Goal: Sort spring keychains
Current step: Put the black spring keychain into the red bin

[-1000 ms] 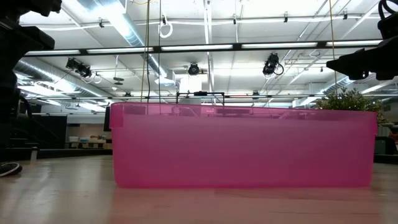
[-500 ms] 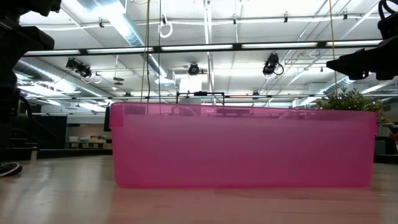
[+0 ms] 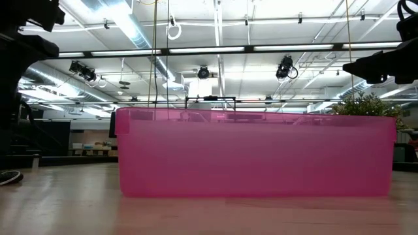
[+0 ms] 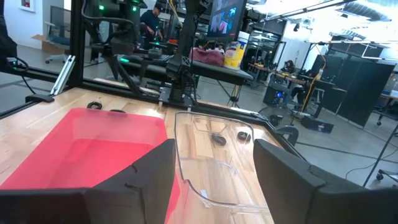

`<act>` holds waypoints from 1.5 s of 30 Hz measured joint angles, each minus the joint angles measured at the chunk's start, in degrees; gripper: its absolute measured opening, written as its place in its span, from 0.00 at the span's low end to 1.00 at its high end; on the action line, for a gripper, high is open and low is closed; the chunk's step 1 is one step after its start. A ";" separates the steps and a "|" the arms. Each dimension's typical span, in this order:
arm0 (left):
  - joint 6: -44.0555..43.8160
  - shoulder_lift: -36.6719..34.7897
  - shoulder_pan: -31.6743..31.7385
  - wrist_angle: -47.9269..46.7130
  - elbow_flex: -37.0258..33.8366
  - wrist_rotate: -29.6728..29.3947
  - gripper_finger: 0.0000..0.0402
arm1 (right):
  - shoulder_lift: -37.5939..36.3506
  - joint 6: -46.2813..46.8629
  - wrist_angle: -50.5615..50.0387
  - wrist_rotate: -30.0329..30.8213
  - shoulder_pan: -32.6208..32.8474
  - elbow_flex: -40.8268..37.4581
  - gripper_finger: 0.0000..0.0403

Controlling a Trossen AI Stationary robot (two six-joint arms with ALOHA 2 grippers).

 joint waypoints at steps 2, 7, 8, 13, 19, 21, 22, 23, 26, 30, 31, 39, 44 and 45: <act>-0.18 0.00 0.00 -0.70 0.00 -0.95 0.84 | 0.00 0.00 0.00 0.00 -0.01 0.01 0.55; -0.89 0.00 0.00 -3.38 0.00 -3.21 0.84 | -0.02 0.00 0.00 0.00 0.00 0.01 0.55; -0.90 0.00 0.00 -3.35 0.00 -3.23 0.84 | 0.00 0.00 0.00 0.00 0.00 0.01 0.55; -1.11 0.00 -0.32 -3.16 0.00 -3.20 0.84 | 0.00 0.00 0.00 0.00 -0.01 0.01 0.55; -1.11 2.11 -1.32 -2.74 0.00 -3.16 0.84 | 0.00 0.00 0.00 0.00 -0.02 0.01 0.55; -1.13 2.89 -1.63 -2.70 0.01 -3.12 0.84 | 0.00 0.00 0.00 0.00 -0.01 0.00 0.55; -1.12 3.33 -1.65 -2.68 0.00 -3.09 0.84 | 0.00 0.00 0.00 0.00 -0.01 0.01 0.55; -1.18 3.60 -1.66 -2.66 0.00 -2.88 0.84 | 0.00 0.00 0.00 0.00 -0.01 0.01 0.55; -1.51 4.15 -1.64 -2.47 0.00 -2.76 0.84 | -0.01 0.00 0.00 0.00 0.00 0.00 0.55; -1.49 4.20 -1.89 -0.21 0.00 -2.54 0.84 | -0.02 0.00 0.00 0.00 0.00 0.01 0.55; -1.49 4.20 -1.92 0.69 0.00 -2.46 0.84 | -0.01 0.00 0.00 0.00 -0.01 0.00 0.55; -1.80 4.20 -3.39 2.94 0.00 -2.00 0.84 | -0.01 0.00 0.00 0.00 -0.01 0.00 0.55; -2.59 4.20 -4.17 2.92 0.00 -2.03 0.84 | 0.00 0.00 0.00 0.00 0.00 0.01 0.55; -2.72 4.20 -4.19 3.00 0.00 -2.02 0.84 | -0.01 0.00 0.00 0.00 0.00 0.00 0.55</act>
